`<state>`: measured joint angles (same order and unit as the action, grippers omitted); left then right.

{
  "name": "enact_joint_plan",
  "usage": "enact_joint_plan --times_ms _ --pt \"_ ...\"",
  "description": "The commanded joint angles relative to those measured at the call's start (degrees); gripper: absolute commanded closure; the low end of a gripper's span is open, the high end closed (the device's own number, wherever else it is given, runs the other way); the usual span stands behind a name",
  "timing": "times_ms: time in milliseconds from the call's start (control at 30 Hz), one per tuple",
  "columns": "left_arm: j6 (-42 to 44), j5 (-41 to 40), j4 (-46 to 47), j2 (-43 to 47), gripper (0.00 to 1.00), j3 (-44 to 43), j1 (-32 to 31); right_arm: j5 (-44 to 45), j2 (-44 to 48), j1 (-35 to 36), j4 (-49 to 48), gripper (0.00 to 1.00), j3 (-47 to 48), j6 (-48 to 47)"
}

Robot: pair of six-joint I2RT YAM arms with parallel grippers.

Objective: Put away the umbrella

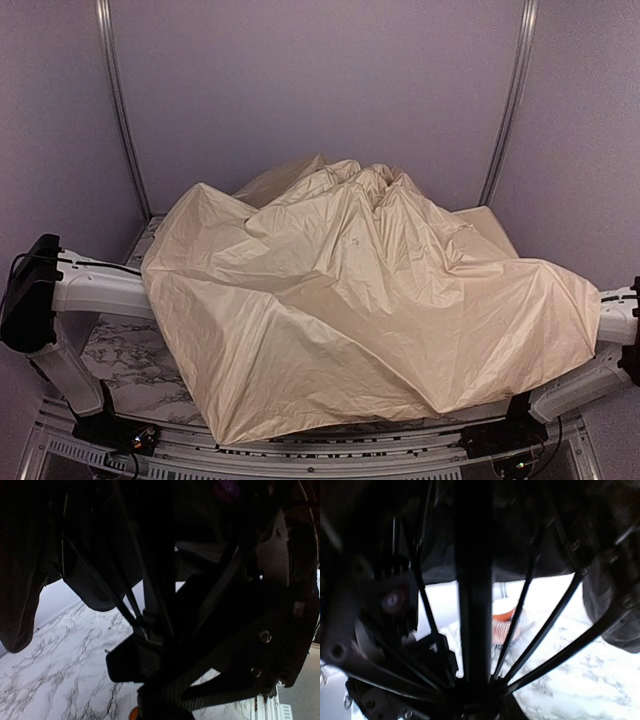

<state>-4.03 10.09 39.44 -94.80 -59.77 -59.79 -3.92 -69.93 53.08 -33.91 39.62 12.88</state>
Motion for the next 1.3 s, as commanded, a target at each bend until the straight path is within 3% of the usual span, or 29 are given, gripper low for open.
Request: enact_joint_plan --times_ms 0,300,433,533,733,867,1100,1267 --pt "2.89 -4.45 12.20 6.83 1.00 -0.40 1.24 1.15 -3.27 0.35 3.22 0.99 -2.34 3.81" --pt "0.12 -5.58 12.39 5.67 0.99 2.85 1.22 3.94 0.16 -0.77 3.89 1.00 -1.78 3.11" --pt "-0.14 -4.27 9.80 2.45 0.68 5.25 0.48 4.66 4.71 -6.76 11.30 1.00 4.97 -1.53" --pt "1.33 -3.87 5.89 -0.44 0.57 7.39 -0.52 5.38 8.03 -11.38 16.42 1.00 10.32 -8.91" --pt "1.33 -4.17 4.55 -0.42 0.47 13.74 -1.38 6.46 12.12 -18.20 24.72 1.00 17.11 -23.88" --pt "1.74 -5.57 4.15 1.15 0.41 17.24 -1.31 7.25 12.35 -24.74 30.01 1.00 20.89 -25.02" --pt "2.62 -5.30 3.19 5.90 0.33 23.94 -1.21 4.73 12.94 -26.25 37.29 1.00 24.18 -35.71" --pt "4.07 -4.06 3.19 11.80 0.26 29.42 -1.17 15.76 9.70 -26.25 43.74 1.00 26.94 -43.29"
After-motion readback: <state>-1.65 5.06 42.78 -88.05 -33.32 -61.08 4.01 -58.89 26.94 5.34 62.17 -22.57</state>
